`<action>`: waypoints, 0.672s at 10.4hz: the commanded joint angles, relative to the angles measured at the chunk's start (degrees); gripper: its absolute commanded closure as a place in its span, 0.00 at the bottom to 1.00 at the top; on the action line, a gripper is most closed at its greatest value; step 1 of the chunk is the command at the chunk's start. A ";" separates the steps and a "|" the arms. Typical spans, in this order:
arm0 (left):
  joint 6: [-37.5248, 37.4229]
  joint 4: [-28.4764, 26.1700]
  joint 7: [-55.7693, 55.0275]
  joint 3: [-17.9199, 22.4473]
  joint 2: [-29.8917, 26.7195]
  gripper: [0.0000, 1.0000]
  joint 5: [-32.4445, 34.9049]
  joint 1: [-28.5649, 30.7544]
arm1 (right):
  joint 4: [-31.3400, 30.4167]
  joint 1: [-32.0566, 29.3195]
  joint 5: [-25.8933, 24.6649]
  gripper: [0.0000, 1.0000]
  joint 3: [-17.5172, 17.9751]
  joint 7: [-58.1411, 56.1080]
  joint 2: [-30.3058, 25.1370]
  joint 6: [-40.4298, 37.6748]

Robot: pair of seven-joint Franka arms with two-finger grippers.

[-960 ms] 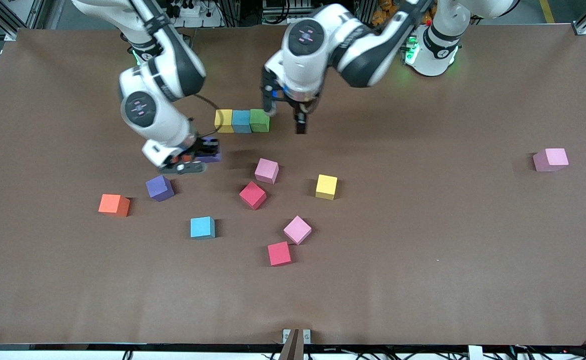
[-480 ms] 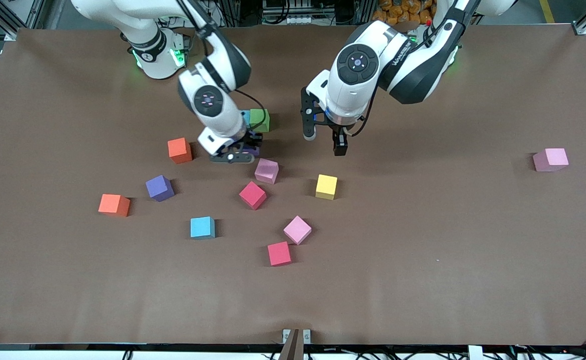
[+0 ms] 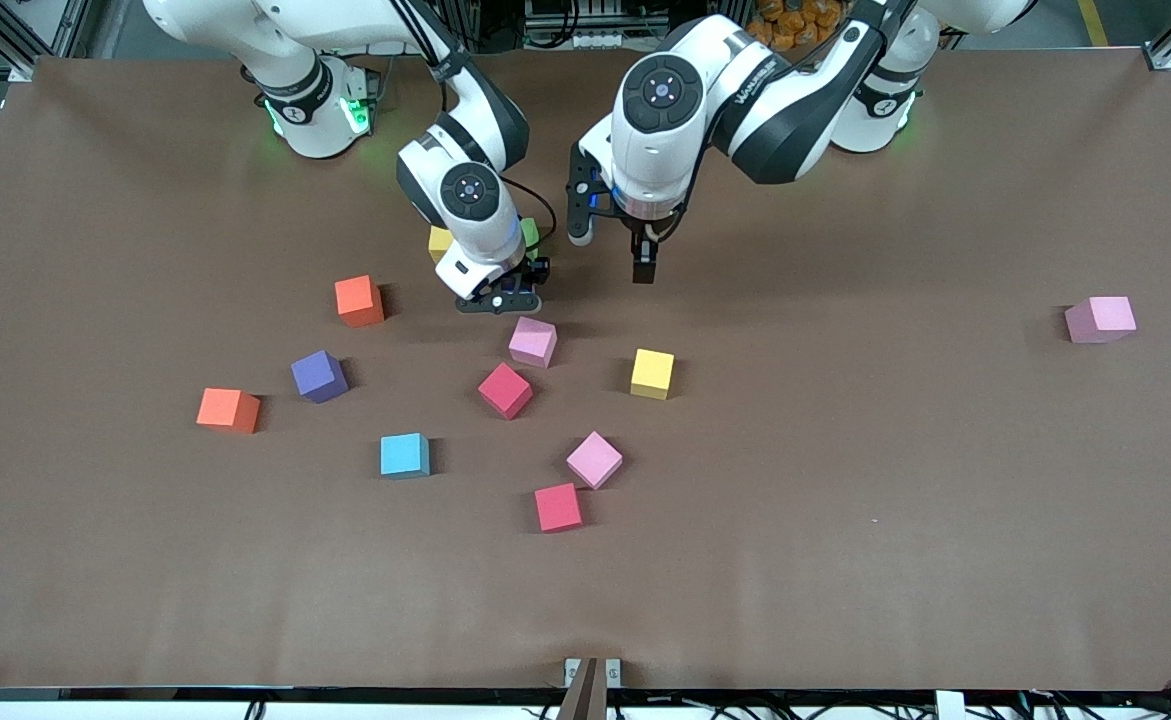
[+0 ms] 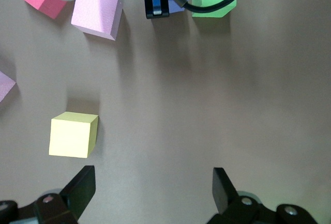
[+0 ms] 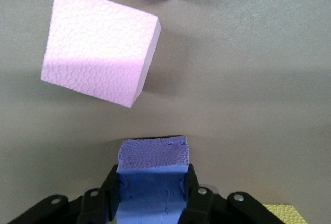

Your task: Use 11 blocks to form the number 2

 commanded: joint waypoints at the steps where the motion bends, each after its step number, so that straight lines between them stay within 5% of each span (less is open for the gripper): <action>1: -0.84 -0.93 0.38 -0.64 -0.97 0.00 1.15 0.12 | 0.90 0.94 -3.82 1.00 -0.21 3.70 0.92 0.17; 7: -0.84 -0.93 0.38 -0.82 -0.53 0.00 1.15 -0.32 | 0.29 1.64 -3.75 1.00 0.67 8.10 0.39 1.05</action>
